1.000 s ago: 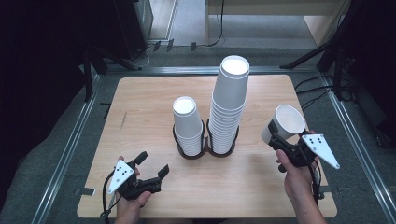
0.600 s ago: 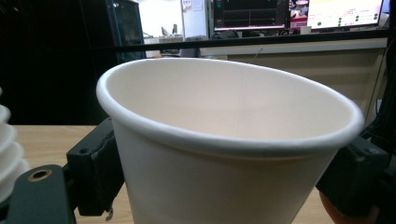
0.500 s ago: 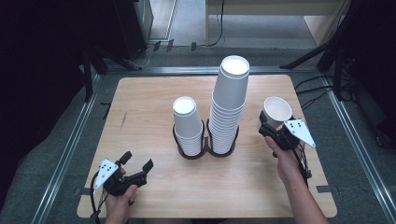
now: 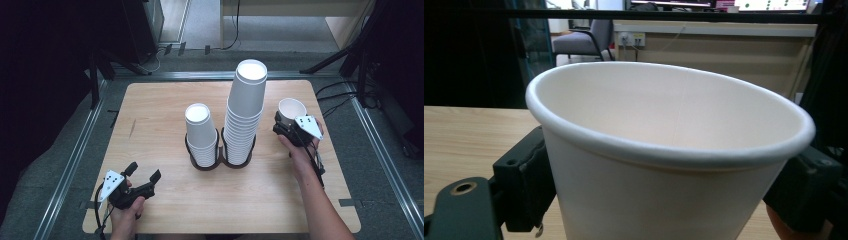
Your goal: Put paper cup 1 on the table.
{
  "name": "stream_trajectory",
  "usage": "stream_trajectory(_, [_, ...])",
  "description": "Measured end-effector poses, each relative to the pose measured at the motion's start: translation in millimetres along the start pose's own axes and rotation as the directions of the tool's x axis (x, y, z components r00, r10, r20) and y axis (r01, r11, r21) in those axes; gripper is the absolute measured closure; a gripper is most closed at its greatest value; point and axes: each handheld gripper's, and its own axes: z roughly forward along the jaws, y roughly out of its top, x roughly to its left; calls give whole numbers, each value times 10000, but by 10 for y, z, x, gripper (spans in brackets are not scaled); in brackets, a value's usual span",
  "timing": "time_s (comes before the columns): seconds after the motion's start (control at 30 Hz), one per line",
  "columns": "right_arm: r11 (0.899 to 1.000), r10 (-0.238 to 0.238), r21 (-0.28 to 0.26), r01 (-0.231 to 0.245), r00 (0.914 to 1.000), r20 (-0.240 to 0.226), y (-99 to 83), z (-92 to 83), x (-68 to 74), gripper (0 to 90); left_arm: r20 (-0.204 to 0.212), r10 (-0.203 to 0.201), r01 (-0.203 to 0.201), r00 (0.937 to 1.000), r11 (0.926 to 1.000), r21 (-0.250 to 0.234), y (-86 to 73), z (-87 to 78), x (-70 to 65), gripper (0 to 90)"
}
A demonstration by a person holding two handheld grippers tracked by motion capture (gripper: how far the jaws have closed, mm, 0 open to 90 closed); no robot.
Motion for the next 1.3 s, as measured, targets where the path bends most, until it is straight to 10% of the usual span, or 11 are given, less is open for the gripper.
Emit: stream_trajectory(1.3, [9983, -102, 571, 72, 9985, 534, -186, 193, -40, 117, 114, 322, -326, 9994, 9990, 311, -49, 51, -123, 54])
